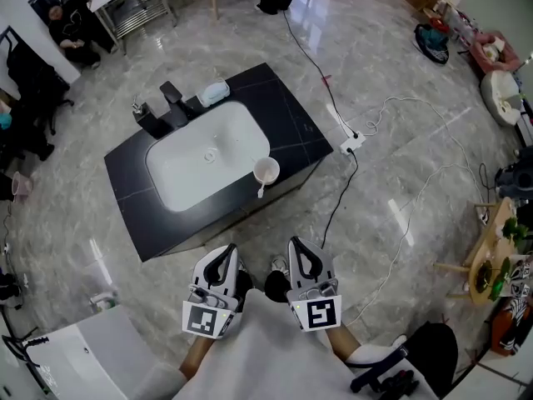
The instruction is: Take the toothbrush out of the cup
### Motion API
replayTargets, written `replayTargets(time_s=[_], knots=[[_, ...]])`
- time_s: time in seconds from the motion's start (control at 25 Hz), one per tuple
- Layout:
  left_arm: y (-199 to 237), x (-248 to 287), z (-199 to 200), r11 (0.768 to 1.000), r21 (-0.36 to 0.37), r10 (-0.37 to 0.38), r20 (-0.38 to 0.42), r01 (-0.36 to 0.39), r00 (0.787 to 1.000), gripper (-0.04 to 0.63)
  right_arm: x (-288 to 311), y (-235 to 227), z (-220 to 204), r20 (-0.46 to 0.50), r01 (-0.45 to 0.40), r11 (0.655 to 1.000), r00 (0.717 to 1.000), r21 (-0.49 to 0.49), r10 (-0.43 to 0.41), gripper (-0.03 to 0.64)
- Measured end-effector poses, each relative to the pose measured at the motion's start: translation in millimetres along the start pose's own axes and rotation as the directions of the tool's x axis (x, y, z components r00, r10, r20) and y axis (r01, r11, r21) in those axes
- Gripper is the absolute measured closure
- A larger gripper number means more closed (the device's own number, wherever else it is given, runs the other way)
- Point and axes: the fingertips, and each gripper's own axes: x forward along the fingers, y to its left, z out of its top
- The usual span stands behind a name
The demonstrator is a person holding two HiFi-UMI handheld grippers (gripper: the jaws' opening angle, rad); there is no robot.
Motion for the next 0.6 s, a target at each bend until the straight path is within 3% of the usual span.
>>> replayTargets(time_s=[0.2,0.6], knots=[[16,1,2,0.997,0.053,-0.065,0.021,0.064,0.998,0.600,13,6,-10,-0.039,0.058,0.998,0.997,-0.023,-0.059,0.611],[30,-2,-31,0.995,-0.038,-0.091,0.021,0.092,0.996,0.600,29,15,-52,-0.089,0.132,0.991,0.987,-0.027,-0.134,0.611]])
